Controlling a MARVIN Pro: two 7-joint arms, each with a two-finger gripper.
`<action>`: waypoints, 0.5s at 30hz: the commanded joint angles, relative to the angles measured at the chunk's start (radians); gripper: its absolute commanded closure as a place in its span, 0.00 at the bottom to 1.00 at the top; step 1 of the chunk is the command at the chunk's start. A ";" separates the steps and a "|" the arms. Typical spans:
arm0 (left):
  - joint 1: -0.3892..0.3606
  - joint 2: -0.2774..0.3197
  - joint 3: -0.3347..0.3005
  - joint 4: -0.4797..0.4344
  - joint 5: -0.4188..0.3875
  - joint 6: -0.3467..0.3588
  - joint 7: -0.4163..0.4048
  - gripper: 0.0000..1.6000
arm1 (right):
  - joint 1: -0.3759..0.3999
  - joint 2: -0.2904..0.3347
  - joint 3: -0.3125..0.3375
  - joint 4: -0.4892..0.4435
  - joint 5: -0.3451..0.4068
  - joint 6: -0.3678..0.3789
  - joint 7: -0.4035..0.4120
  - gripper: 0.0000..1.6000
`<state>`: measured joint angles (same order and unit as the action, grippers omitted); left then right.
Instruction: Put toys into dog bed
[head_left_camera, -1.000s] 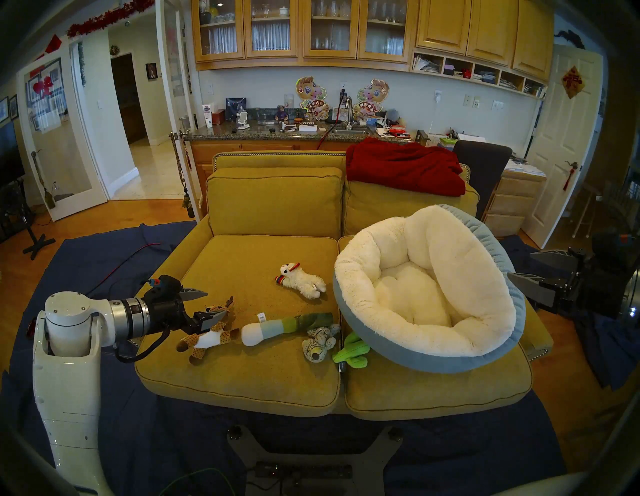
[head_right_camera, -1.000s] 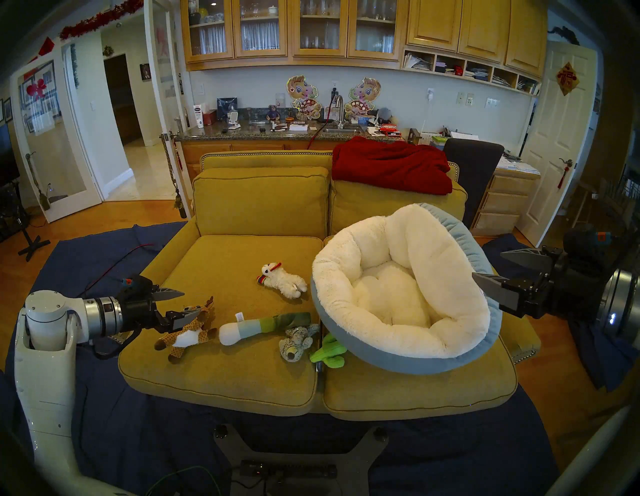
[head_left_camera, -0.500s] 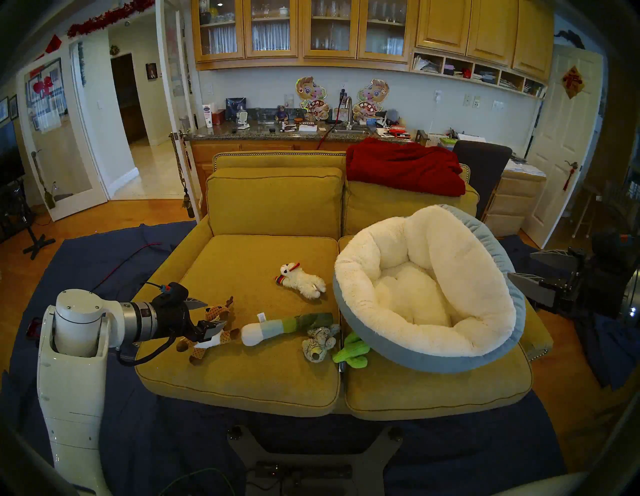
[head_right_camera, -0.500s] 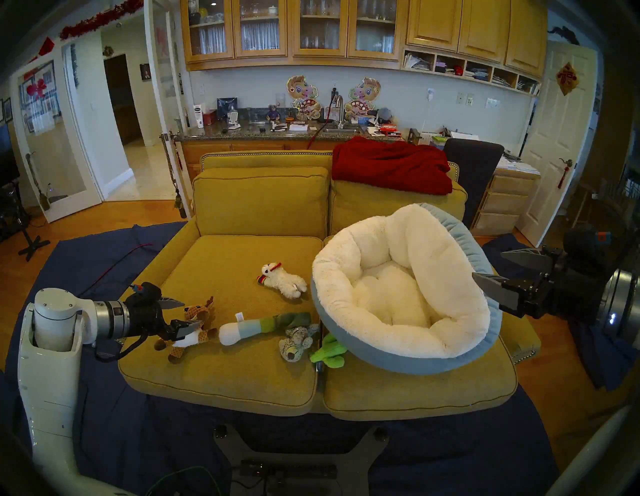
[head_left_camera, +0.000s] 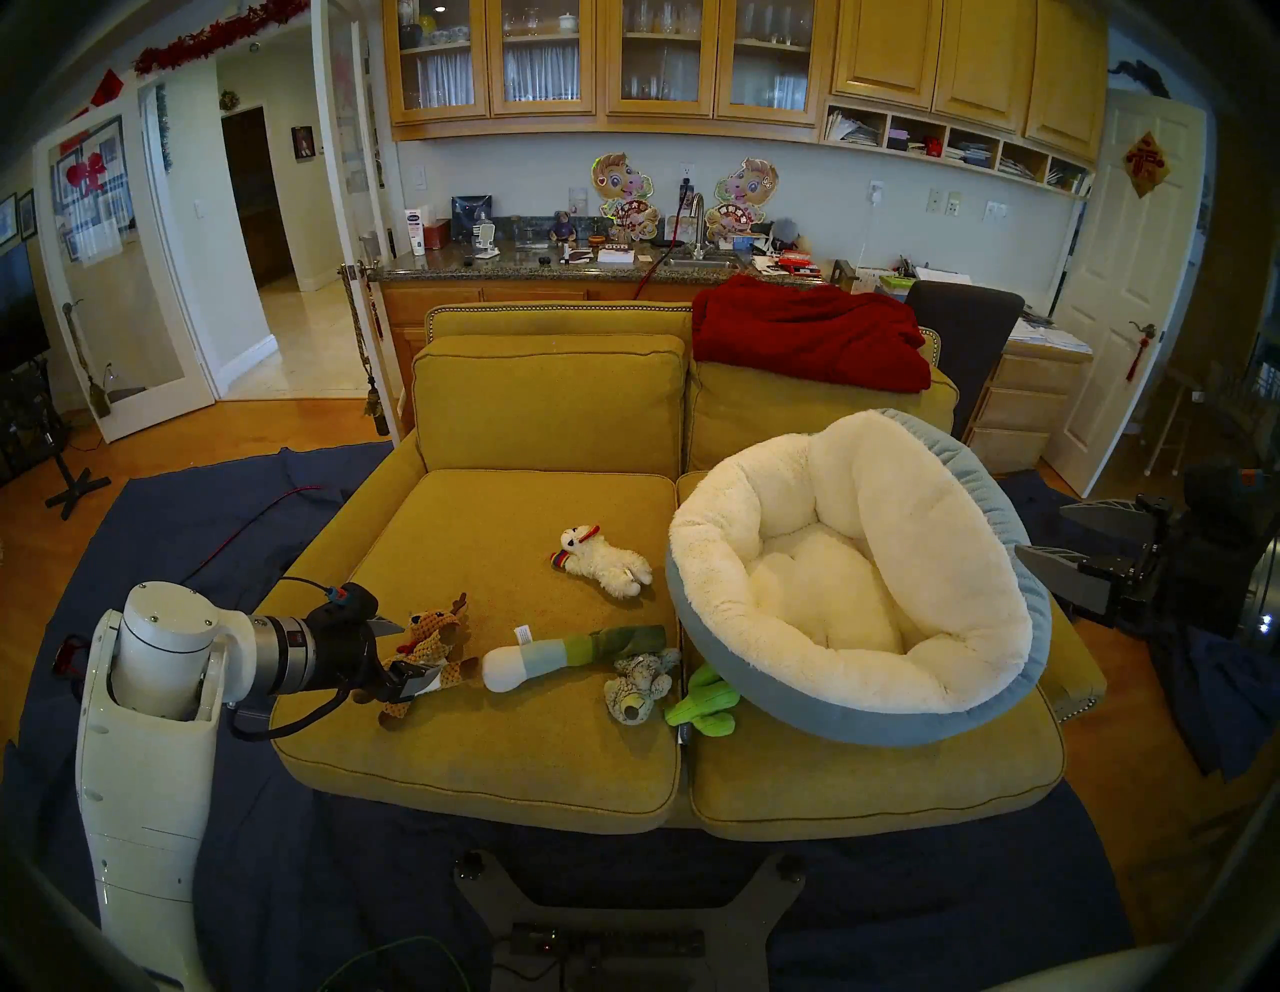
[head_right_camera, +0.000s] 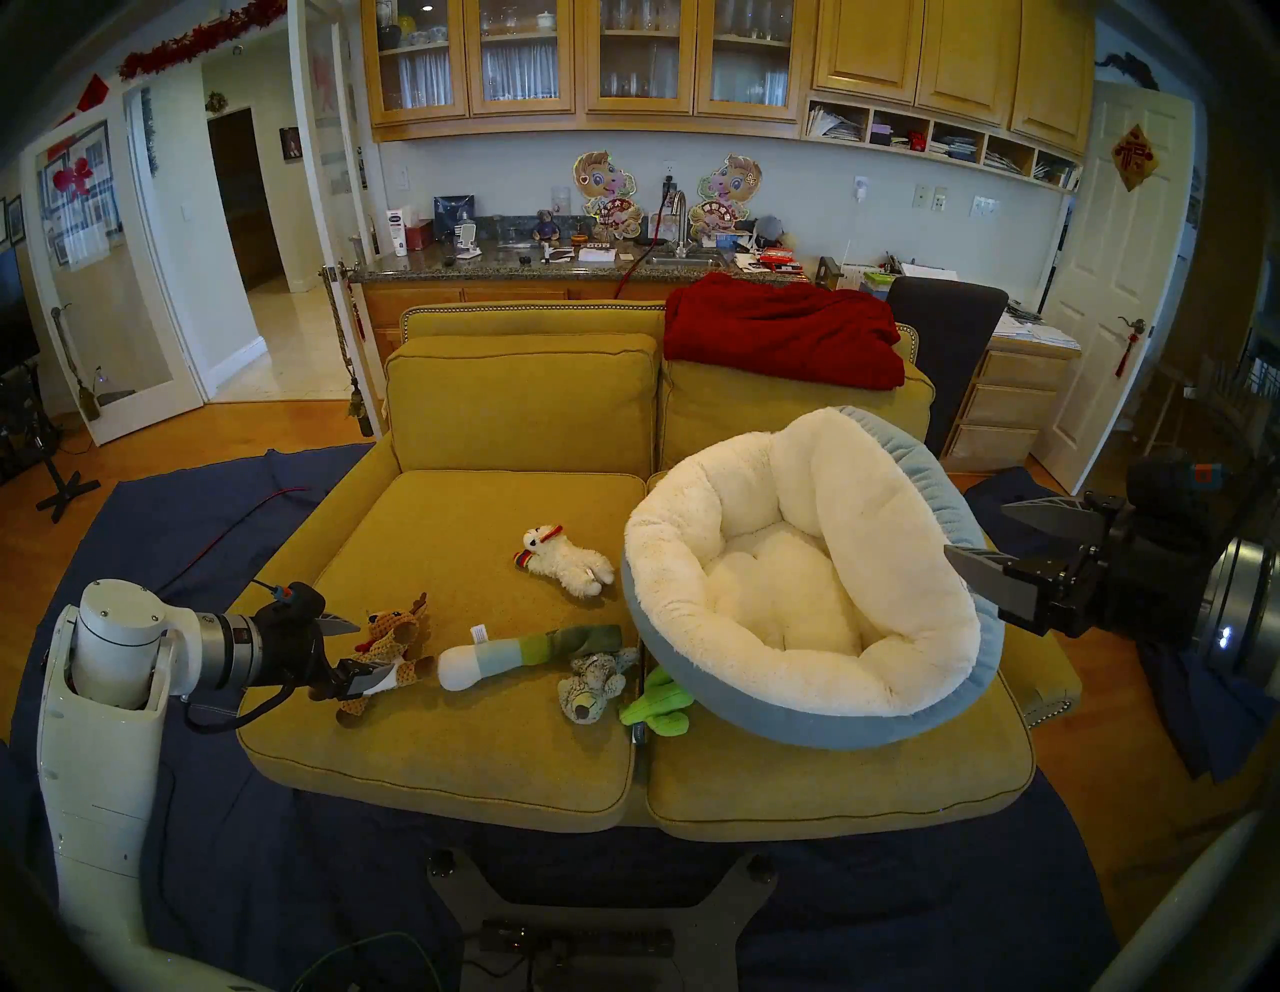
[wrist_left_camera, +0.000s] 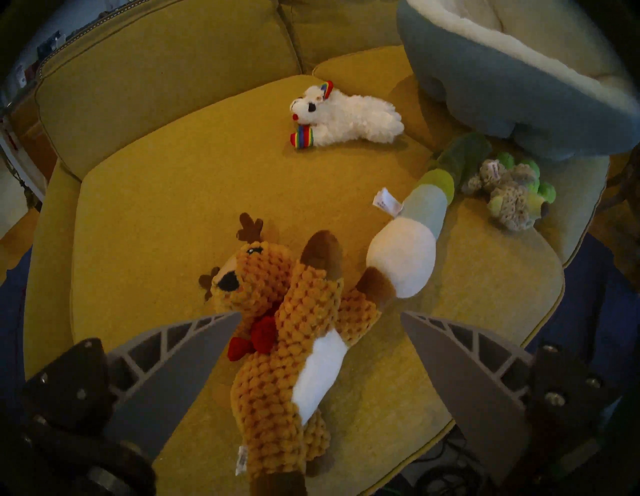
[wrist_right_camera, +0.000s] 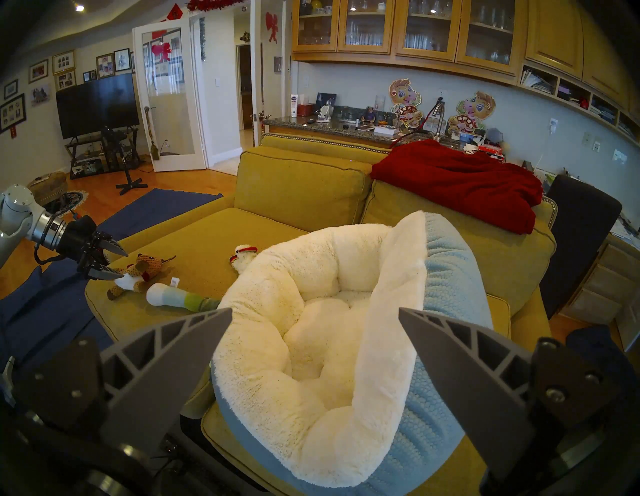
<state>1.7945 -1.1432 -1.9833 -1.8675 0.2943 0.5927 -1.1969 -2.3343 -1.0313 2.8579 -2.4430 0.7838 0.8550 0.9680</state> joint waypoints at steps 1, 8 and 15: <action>0.006 0.019 -0.012 -0.014 0.000 -0.014 -0.013 0.00 | 0.001 0.002 0.009 0.000 0.000 0.000 0.002 0.00; 0.022 0.038 -0.015 -0.015 0.009 -0.014 -0.041 0.00 | 0.001 0.002 0.009 0.000 0.000 0.000 0.002 0.00; 0.013 0.034 -0.002 0.018 0.026 -0.026 -0.021 0.00 | 0.001 0.002 0.009 0.000 0.000 0.000 0.002 0.00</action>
<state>1.8275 -1.1210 -1.9878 -1.8601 0.3092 0.5751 -1.2315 -2.3343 -1.0313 2.8579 -2.4430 0.7838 0.8550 0.9680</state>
